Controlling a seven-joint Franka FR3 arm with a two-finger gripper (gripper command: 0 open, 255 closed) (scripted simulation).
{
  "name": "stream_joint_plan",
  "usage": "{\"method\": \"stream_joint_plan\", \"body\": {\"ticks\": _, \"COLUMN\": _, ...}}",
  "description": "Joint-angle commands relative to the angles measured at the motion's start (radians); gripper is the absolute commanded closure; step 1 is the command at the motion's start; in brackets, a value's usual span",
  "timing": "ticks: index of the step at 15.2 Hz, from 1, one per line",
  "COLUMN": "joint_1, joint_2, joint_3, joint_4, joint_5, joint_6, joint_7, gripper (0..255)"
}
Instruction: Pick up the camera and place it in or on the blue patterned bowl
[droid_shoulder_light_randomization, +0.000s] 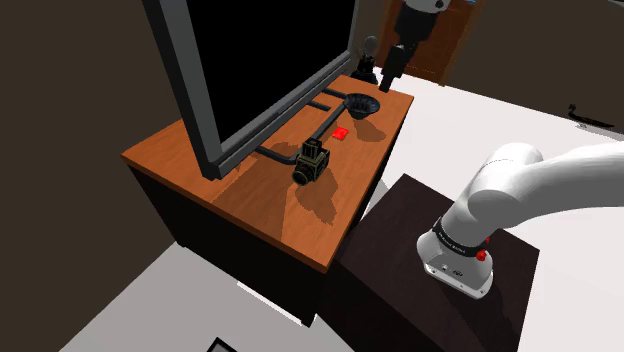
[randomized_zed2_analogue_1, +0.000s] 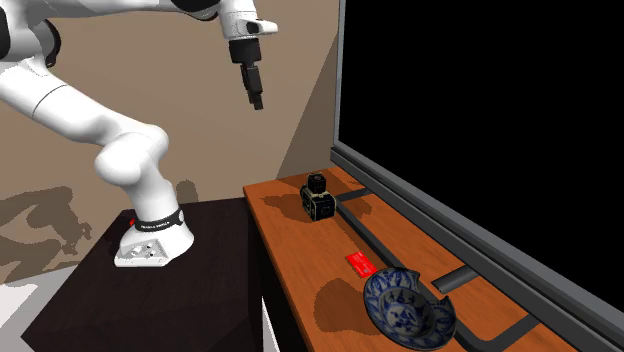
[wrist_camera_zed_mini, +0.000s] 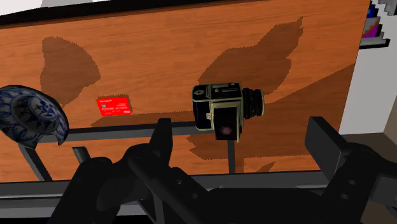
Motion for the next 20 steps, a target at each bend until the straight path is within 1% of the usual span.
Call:
{"method": "stream_joint_plan", "body": {"ticks": 1, "joint_1": 0.000, "joint_2": 0.000, "joint_3": 0.000, "joint_4": 0.000, "joint_5": 0.000, "joint_6": 0.000, "joint_7": 0.000, "gripper": 0}}
{"method": "stream_joint_plan", "body": {"ticks": 6, "joint_1": -0.002, "joint_2": 0.125, "joint_3": 0.036, "joint_4": -0.049, "joint_5": 0.009, "joint_6": 0.155, "joint_7": 0.048, "gripper": 0}}
{"method": "stream_joint_plan", "body": {"ticks": 11, "joint_1": -0.008, "joint_2": 0.279, "joint_3": 0.071, "joint_4": -0.064, "joint_5": 0.010, "joint_6": 0.305, "joint_7": 0.099, "gripper": 0}}
{"method": "stream_joint_plan", "body": {"ticks": 15, "joint_1": -0.015, "joint_2": 0.420, "joint_3": 0.097, "joint_4": -0.051, "joint_5": 0.000, "joint_6": 0.417, "joint_7": 0.143, "gripper": 0}}
{"method": "stream_joint_plan", "body": {"ticks": 20, "joint_1": -0.025, "joint_2": 0.611, "joint_3": 0.125, "joint_4": -0.005, "joint_5": -0.030, "joint_6": 0.539, "joint_7": 0.206, "gripper": 0}}
